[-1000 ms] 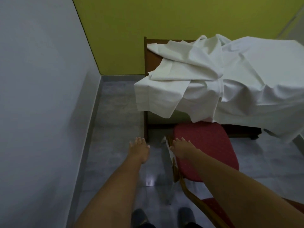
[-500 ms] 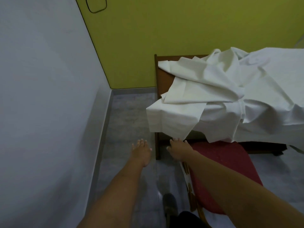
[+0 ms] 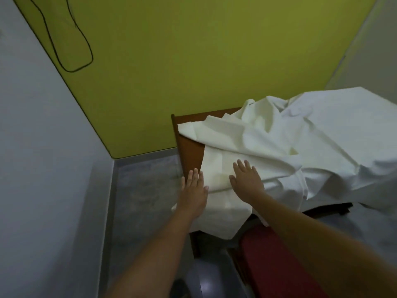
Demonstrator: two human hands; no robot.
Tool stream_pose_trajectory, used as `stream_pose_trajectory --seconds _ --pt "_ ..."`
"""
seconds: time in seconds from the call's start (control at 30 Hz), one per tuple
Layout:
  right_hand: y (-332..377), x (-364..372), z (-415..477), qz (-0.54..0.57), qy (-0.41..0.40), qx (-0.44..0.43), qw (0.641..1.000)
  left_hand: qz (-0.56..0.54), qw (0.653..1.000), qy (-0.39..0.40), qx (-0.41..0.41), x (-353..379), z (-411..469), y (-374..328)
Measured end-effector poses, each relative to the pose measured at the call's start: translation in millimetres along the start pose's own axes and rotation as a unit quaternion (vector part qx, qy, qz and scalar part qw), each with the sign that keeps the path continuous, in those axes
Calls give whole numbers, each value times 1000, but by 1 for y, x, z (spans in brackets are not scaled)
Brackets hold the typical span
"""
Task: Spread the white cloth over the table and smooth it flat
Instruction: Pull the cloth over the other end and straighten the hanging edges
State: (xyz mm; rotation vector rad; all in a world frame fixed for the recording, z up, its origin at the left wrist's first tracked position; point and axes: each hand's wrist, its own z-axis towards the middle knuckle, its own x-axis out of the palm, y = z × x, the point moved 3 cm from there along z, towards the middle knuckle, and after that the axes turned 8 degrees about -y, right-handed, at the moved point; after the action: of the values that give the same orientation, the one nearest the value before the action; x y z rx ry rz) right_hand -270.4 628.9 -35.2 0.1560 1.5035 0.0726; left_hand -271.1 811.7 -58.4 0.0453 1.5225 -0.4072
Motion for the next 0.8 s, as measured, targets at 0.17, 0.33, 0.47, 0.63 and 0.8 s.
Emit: stream_pose_trajectory --seconds 0.17,0.33,0.47,0.63,0.8 --pt "-43 -9 40 -9 -15 99 995 11 997 -7 75 11 60 -23" --pt "-103 -16 62 -1 -17 177 984 15 986 -10 163 24 104 -72" --pt "-159 -17 79 16 -22 234 972 15 981 -32 191 33 145 -113" --pt "-209 -6 104 37 -14 260 965 58 970 -26 234 54 195 -151" --pt "-219 14 132 93 -6 240 966 101 959 10 265 75 235 -142"
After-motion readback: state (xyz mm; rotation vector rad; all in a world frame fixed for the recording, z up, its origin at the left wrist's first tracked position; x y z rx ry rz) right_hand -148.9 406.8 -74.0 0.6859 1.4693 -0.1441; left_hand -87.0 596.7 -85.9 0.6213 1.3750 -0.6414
